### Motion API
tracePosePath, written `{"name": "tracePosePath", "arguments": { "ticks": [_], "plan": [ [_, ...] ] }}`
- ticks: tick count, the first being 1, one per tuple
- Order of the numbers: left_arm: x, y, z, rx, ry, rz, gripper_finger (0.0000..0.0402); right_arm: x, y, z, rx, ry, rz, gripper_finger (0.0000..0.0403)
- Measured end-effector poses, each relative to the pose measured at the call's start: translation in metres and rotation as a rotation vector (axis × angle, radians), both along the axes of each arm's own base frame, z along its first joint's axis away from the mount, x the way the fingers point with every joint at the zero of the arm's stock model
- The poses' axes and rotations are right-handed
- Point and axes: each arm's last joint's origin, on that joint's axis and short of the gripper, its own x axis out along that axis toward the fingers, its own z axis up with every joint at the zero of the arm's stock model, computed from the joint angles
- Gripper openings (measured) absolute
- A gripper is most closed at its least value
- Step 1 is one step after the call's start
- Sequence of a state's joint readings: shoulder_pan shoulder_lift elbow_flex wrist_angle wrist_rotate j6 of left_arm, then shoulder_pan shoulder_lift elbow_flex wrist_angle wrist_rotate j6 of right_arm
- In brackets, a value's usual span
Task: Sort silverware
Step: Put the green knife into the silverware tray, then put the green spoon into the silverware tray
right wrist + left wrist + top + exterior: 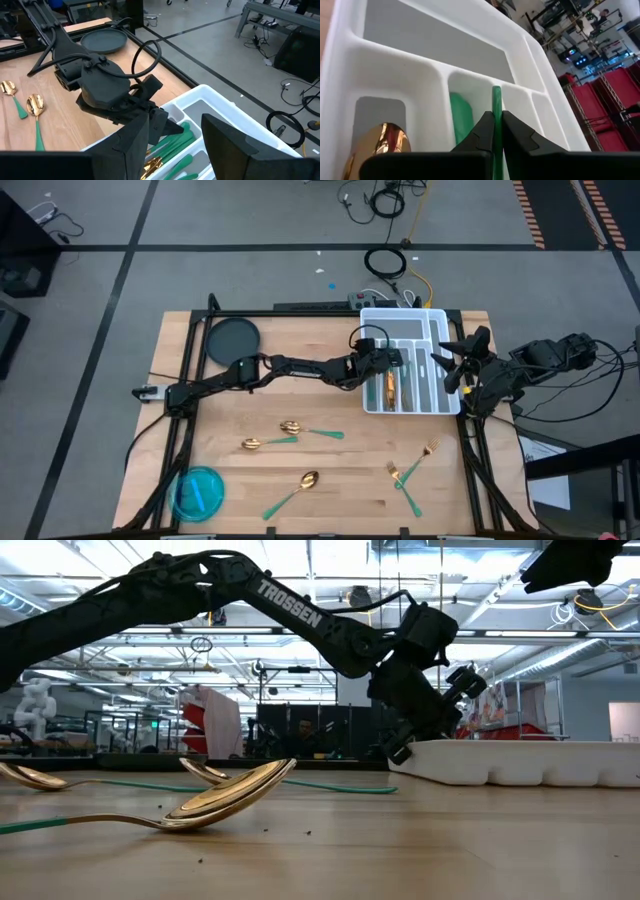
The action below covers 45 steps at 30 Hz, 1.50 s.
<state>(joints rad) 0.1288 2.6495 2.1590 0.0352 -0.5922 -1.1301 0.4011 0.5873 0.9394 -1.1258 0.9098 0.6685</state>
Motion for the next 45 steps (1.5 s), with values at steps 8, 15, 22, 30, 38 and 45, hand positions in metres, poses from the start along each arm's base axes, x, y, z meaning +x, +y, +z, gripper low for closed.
{"name": "tracePosePath", "arguments": {
  "ticks": [8, 15, 22, 30, 38, 45],
  "plan": [
    [0.000, 0.004, 0.000, -0.002, 0.017, -0.067, 0.0042, 0.000, 0.000, 0.000, -0.001, 0.002, 0.002, 0.0176],
    [0.001, 0.003, 0.000, 0.014, 0.049, -0.138, 0.0105, 0.000, 0.000, 0.000, -0.002, 0.002, 0.002, 0.0176],
    [0.000, 0.002, 0.007, -0.015, 0.057, -0.196, 0.0151, 0.000, 0.000, 0.000, -0.002, 0.002, 0.002, 0.0176],
    [-0.009, 0.010, 0.041, 0.021, 0.141, -0.329, 0.0160, 0.000, 0.000, 0.000, -0.003, 0.002, 0.001, 0.0176],
    [-0.035, 0.023, 0.121, 0.300, 0.316, -0.529, 0.0160, 0.000, 0.000, 0.000, -0.006, 0.005, 0.004, 0.0176],
    [-0.084, 0.020, 0.177, 0.372, 0.540, -0.860, 0.0160, 0.000, 0.000, 0.000, -0.006, 0.008, 0.007, 0.0176]
  ]
}}
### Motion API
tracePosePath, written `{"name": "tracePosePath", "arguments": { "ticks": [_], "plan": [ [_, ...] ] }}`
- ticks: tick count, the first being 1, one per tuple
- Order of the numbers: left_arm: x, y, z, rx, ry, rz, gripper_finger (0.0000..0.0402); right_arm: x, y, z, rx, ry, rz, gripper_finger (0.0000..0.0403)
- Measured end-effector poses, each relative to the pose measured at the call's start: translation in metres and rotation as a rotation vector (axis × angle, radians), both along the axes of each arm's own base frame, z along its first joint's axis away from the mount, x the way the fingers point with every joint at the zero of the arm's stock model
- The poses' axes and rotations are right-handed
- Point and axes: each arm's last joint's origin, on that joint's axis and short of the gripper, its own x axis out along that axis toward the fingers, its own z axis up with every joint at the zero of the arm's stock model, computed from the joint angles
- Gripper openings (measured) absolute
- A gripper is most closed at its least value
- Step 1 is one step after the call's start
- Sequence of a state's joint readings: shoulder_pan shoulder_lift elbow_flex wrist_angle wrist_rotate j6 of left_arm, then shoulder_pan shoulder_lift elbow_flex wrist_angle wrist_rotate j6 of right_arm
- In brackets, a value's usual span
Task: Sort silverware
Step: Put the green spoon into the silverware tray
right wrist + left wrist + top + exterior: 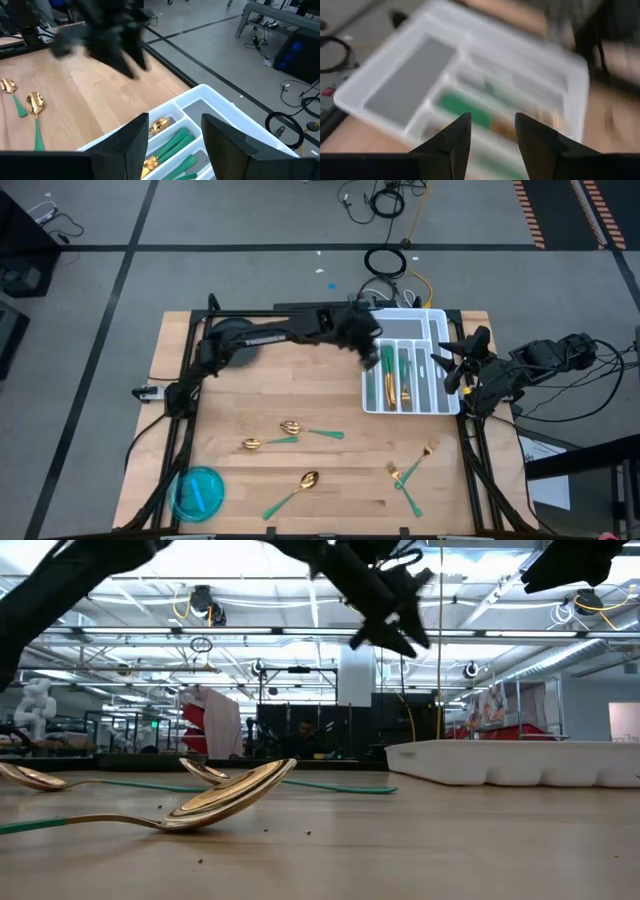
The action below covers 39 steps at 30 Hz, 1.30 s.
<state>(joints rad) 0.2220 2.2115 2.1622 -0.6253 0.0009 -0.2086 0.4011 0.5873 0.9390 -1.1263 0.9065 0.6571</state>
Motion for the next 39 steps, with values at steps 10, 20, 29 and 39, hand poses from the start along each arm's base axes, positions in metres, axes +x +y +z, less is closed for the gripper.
{"name": "tracePosePath", "arguments": {
  "ticks": [10, 20, 29, 39],
  "plan": [
    [-0.091, -0.074, 0.060, 0.180, 0.408, -0.490, 0.0160, 0.001, 0.001, 0.001, 0.014, -0.006, 0.020, 0.0176],
    [-0.148, -0.145, 0.051, 0.114, 0.259, -0.464, 0.0160, 0.010, 0.005, 0.000, 0.034, 0.003, 0.038, 0.0176],
    [-0.238, -0.168, -0.038, -0.205, 0.255, 0.263, 0.0160, 0.021, 0.010, -0.001, 0.022, 0.019, 0.041, 0.0176],
    [-0.265, -0.168, -0.101, -0.513, 0.270, 0.654, 0.0160, 0.025, 0.012, 0.000, 0.022, 0.007, 0.045, 0.0176]
  ]
}}
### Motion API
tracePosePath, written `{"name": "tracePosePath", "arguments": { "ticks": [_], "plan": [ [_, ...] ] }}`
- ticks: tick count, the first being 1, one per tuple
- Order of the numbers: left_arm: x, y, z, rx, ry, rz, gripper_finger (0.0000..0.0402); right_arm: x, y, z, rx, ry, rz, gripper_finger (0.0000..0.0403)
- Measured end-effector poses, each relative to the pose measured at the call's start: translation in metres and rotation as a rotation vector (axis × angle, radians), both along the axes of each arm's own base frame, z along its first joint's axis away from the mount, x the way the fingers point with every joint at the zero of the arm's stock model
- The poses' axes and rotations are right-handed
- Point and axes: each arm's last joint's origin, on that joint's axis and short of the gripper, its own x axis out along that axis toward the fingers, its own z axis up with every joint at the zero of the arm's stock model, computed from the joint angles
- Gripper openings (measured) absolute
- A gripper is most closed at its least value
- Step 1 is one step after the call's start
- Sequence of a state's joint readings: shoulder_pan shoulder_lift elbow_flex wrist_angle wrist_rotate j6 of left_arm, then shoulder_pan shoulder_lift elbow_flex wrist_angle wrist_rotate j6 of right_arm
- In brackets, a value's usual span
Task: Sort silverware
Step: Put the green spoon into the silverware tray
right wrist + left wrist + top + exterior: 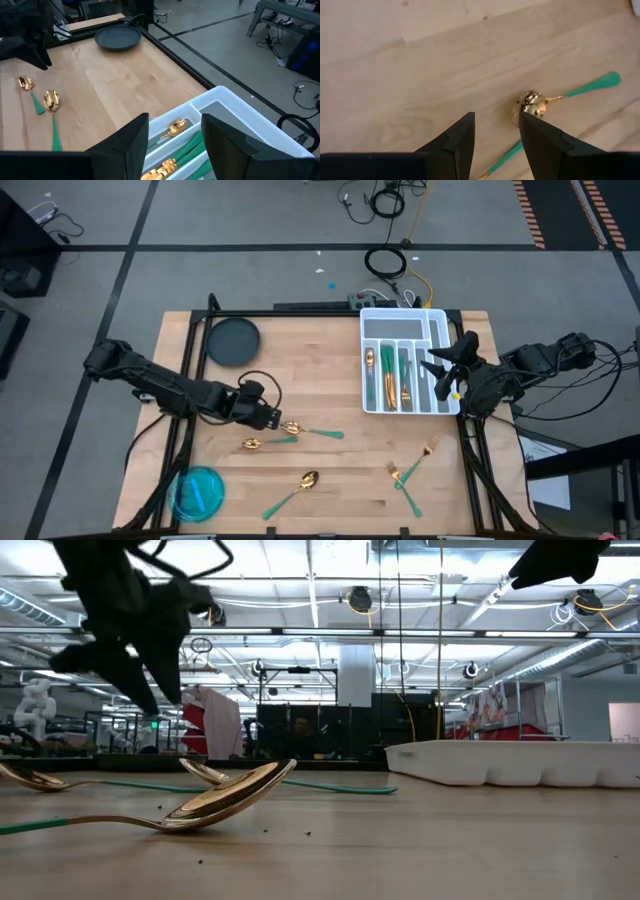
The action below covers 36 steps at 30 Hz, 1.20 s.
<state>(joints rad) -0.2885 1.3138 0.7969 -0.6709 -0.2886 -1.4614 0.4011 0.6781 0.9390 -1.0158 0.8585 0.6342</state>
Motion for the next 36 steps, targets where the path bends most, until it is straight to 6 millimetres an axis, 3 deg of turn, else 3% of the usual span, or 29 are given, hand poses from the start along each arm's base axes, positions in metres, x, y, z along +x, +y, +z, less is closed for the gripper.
{"name": "tracePosePath", "arguments": {
  "ticks": [10, 18, 25, 36],
  "plan": [
    [-0.003, 0.006, -0.042, -0.252, -0.124, 0.141, 0.0162, 0.000, 0.000, 0.000, -0.004, 0.000, -0.002, 0.0176],
    [-0.007, 0.016, -0.052, -0.289, -0.116, 0.186, 0.0225, 0.001, 0.000, 0.000, 0.001, -0.004, -0.004, 0.0176],
    [0.005, 0.022, -0.050, -0.315, -0.210, 0.201, 0.0255, 0.002, 0.001, 0.000, 0.002, -0.002, -0.006, 0.0176],
    [0.027, 0.014, -0.082, -0.400, -0.186, 0.145, 0.0256, 0.003, 0.001, 0.000, 0.006, -0.004, -0.008, 0.0176]
  ]
}}
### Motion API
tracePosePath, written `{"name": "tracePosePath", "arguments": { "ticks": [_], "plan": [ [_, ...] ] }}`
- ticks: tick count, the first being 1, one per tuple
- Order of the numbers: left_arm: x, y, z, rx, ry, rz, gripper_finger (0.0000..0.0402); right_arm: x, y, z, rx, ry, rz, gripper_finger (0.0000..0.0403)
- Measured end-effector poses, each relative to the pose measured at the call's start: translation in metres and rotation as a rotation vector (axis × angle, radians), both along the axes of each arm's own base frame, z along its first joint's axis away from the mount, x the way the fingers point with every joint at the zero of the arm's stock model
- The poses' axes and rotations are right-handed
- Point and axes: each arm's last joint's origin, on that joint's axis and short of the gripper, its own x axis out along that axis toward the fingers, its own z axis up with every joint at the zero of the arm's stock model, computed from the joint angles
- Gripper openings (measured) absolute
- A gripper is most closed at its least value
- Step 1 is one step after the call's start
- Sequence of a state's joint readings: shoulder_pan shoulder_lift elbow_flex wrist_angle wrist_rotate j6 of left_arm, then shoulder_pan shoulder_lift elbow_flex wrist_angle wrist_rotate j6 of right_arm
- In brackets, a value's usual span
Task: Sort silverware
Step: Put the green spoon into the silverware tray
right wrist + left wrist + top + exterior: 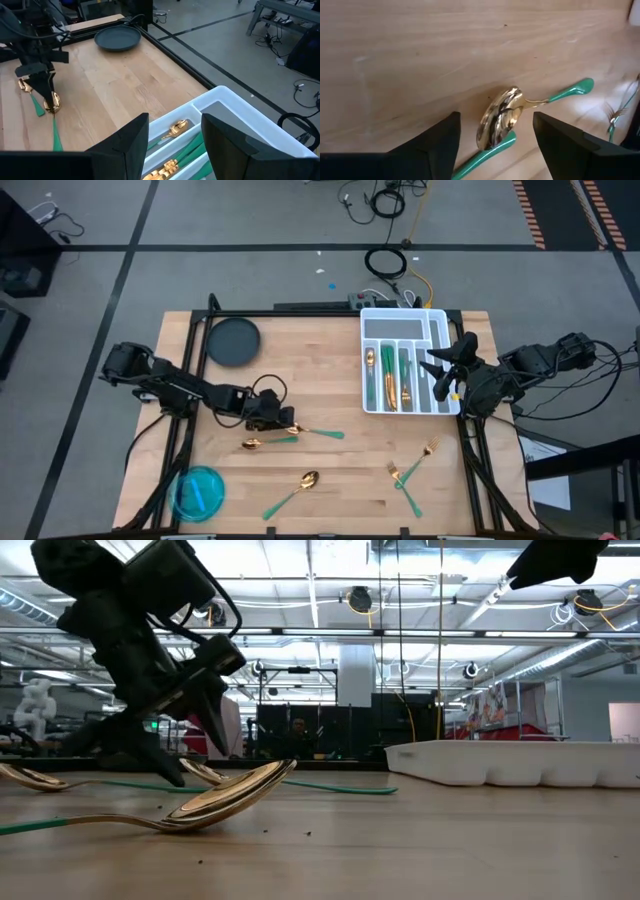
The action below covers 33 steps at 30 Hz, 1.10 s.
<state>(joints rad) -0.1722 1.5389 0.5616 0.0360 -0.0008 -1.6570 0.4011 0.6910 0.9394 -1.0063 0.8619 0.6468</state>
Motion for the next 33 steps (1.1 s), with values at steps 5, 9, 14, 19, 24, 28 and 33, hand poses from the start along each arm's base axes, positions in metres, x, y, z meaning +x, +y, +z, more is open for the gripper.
{"name": "tracePosePath", "arguments": {
  "ticks": [5, 9, 14, 19, 24, 28, 33],
  "plan": [
    [0.001, 0.001, -0.004, -0.042, 0.021, -0.017, 0.0217, 0.000, 0.000, 0.000, 0.000, -0.001, 0.000, 0.0176],
    [-0.001, 0.001, -0.006, -0.039, 0.036, -0.052, 0.0106, 0.000, 0.000, 0.000, -0.007, -0.001, -0.006, 0.0176],
    [0.004, -0.003, -0.004, -0.055, -0.013, -0.122, 0.0018, 0.001, 0.000, 0.000, -0.020, -0.003, -0.019, 0.0176],
    [0.008, -0.001, 0.000, -0.010, -0.079, -0.084, 0.0007, 0.001, 0.000, -0.001, -0.021, 0.002, -0.024, 0.0176],
    [0.013, 0.002, 0.005, 0.042, -0.114, -0.057, 0.0005, 0.000, -0.001, -0.001, -0.016, 0.006, -0.030, 0.0176],
    [0.023, 0.004, 0.016, 0.086, -0.156, -0.100, 0.0004, 0.000, -0.001, -0.002, -0.017, 0.009, -0.031, 0.0176],
    [0.042, 0.009, 0.038, 0.148, -0.240, -0.191, 0.0004, 0.000, -0.001, -0.002, -0.017, 0.009, -0.031, 0.0176]
  ]
}}
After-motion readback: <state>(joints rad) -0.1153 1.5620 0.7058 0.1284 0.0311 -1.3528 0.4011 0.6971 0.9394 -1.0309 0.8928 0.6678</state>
